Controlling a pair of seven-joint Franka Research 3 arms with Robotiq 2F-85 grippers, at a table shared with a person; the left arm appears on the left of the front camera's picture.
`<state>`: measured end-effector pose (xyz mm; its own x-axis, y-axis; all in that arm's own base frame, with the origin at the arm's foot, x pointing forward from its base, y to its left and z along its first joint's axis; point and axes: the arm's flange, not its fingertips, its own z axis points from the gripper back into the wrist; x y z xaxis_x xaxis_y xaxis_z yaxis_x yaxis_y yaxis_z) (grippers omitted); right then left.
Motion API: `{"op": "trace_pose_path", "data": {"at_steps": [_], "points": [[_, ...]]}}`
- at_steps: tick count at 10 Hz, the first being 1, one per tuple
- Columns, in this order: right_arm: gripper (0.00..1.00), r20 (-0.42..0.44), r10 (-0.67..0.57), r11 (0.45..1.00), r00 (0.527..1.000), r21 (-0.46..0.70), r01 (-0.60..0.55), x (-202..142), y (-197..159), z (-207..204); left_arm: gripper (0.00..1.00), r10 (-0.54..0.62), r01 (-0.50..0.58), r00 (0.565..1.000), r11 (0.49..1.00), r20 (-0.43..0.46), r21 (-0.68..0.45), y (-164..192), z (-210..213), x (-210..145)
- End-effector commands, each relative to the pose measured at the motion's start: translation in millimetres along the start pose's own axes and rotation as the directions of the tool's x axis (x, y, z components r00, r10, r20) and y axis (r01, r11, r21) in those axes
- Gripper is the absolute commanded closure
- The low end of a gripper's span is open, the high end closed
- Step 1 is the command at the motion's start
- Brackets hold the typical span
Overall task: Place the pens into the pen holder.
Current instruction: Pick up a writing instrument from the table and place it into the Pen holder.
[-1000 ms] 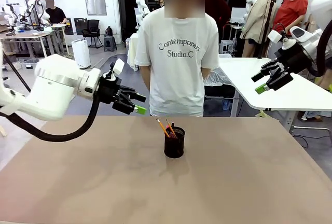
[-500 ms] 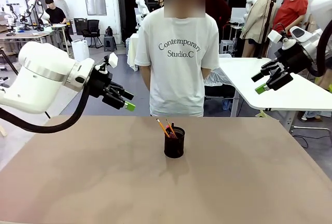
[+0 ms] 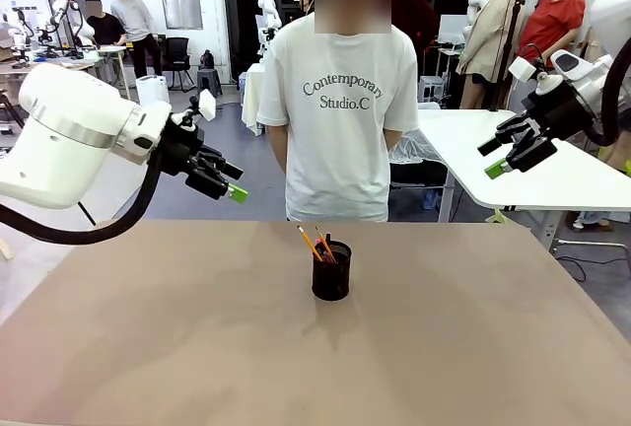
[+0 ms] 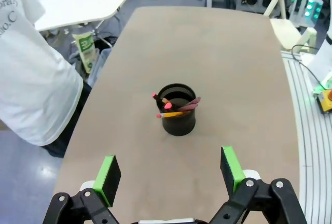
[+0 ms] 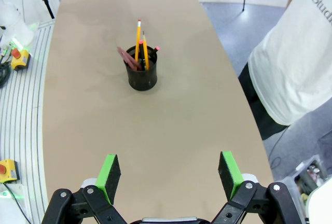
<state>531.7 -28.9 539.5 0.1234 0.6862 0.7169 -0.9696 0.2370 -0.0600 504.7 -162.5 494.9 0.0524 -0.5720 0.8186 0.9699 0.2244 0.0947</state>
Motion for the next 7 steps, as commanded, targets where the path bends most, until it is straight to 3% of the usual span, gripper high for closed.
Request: {"op": "trace_pose_path", "data": {"at_steps": [1, 7], "points": [[0.00, -0.015, -0.019, 1.000, 1.000, 0.001, 0.019, 3, 3, 1, 0.00, -0.036, 0.038, 0.998, 0.998, -0.056, 0.048, -8, 9, 0], [0.00, -0.015, -0.019, 1.000, 1.000, 0.001, 0.019, 3, 3, 1, 0.00, -0.061, 0.064, 0.997, 0.995, -0.046, 0.075, 1, 30, -3]]}}
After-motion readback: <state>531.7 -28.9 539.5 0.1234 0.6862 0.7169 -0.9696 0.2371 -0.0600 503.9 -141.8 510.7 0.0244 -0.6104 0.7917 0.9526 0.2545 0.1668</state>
